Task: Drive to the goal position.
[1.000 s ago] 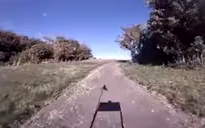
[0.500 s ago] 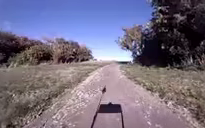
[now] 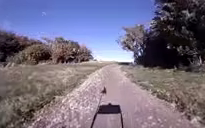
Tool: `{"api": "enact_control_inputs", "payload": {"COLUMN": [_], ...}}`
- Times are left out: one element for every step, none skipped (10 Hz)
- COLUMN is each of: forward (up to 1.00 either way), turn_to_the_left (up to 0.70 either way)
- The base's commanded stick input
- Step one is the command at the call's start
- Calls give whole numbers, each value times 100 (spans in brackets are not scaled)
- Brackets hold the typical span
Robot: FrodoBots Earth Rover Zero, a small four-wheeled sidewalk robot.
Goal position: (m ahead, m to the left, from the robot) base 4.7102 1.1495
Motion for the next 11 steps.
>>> {"api": "enact_control_inputs", "payload": {"forward": [100,100,100,100,100,100,100,100,100,100,100], "turn_to_the_left": [-5,-16,-34,-38,-37,-27,-12,1,1,1,1]}}
